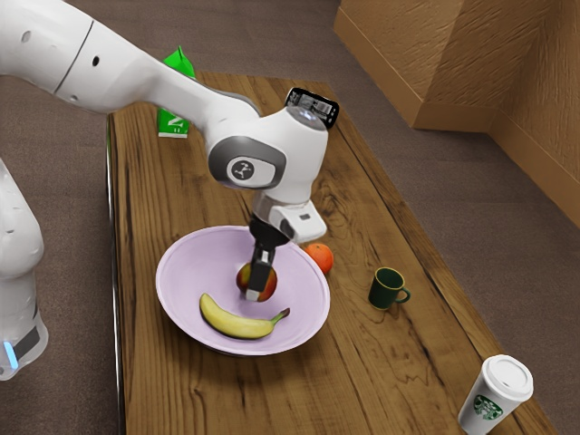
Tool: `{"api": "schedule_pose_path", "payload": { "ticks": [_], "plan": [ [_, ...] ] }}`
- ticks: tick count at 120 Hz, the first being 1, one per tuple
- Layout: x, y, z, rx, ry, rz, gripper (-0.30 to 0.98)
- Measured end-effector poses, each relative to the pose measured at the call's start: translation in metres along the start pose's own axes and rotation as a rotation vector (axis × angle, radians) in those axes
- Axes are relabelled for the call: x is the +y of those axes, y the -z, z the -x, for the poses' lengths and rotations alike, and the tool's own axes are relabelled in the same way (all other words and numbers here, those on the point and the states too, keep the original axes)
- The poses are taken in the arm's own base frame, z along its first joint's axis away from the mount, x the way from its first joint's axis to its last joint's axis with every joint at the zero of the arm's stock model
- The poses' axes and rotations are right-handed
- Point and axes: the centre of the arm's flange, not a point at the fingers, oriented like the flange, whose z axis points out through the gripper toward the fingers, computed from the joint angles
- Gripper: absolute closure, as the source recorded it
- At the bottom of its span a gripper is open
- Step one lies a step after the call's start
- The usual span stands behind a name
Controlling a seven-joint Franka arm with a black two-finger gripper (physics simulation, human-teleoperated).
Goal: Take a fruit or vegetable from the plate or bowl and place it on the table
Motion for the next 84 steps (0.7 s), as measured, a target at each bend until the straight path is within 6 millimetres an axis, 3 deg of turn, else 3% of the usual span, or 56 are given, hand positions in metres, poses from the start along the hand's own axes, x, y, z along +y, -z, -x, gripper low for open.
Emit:
{"api": "schedule_pose_path", "payload": {
  "ticks": [38,72,84],
  "plan": [
    [-0.011,-0.01,-0.007,0.011,0.011,0.004,0.03],
    [-0.012,-0.009,-0.008,0.009,0.005,-0.025,0.12],
    [-0.012,-0.006,-0.009,0.013,-0.001,-0.038,0.22]
  ]
}}
